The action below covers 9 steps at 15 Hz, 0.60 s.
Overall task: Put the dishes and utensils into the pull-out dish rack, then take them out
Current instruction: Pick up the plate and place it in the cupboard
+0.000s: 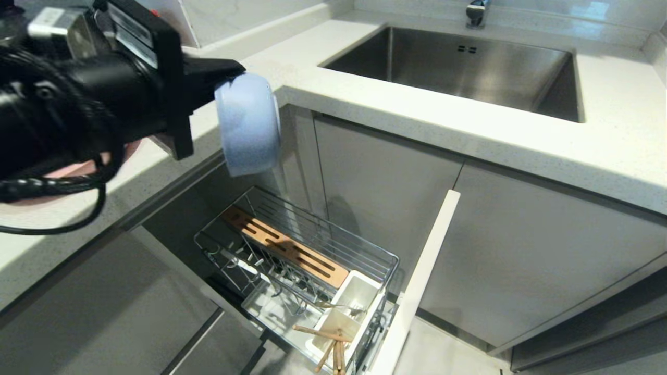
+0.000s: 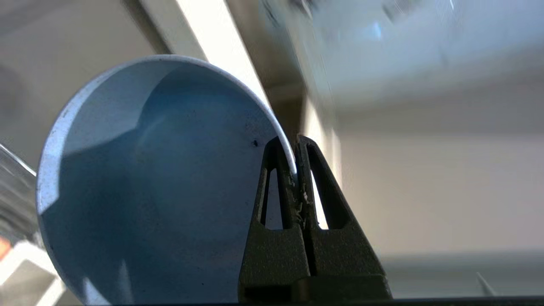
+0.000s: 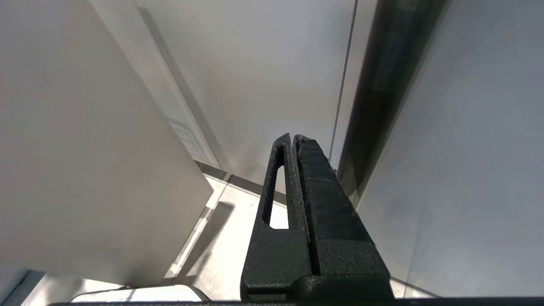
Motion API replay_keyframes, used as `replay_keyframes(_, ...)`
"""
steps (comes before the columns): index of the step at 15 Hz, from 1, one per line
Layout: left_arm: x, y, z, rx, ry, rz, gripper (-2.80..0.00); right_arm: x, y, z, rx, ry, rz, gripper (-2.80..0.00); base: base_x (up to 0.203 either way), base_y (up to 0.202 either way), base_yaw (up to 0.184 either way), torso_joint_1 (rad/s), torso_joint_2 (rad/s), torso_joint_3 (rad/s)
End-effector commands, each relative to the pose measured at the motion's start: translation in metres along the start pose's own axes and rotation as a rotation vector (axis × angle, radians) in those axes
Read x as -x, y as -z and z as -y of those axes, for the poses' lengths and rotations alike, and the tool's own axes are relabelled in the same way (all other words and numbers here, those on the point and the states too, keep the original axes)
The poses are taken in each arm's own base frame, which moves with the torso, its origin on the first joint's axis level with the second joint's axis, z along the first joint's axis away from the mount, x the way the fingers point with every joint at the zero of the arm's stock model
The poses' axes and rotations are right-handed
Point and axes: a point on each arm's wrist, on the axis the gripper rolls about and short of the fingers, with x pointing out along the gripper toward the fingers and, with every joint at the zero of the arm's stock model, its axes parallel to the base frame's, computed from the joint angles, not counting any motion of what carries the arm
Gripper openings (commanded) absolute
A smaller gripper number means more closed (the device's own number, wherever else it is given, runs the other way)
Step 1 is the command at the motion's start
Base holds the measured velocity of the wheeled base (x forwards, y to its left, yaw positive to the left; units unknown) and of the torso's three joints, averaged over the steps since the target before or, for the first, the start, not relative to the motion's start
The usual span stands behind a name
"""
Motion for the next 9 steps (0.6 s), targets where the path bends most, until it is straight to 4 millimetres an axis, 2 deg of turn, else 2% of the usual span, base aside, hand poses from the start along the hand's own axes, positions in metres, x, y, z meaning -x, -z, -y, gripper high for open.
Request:
replay_keyframes(1,-0.036,0.042,-0.029,-0.018,-0.129,-0.002,-2.80,0.000,0.000,0.000,-0.001,0.000,0.004,-2.80,0.000,0.000,0.000,0.000,0.00,0.000)
replay_keyframes(3,-0.053,0.061,-0.043,-0.035,-0.202,0.034,-2.80,0.000,0.000,0.000,-0.001,0.000,0.004,-2.80,0.000,0.000,0.000,0.000,0.00,0.000)
replay_keyframes(5,-0.066,0.073,-0.053,-0.034,-0.215,0.057,-2.80,0.000,0.000,0.000,-0.001,0.000,0.003,-2.80,0.000,0.000,0.000,0.000,0.00,0.000)
replay_keyframes(9,-0.094,0.104,-0.088,-0.048,-0.264,0.099,-2.80,0.000,0.000,0.000,-0.001,0.000,0.003,-2.80,0.000,0.000,0.000,0.000,0.00,0.000)
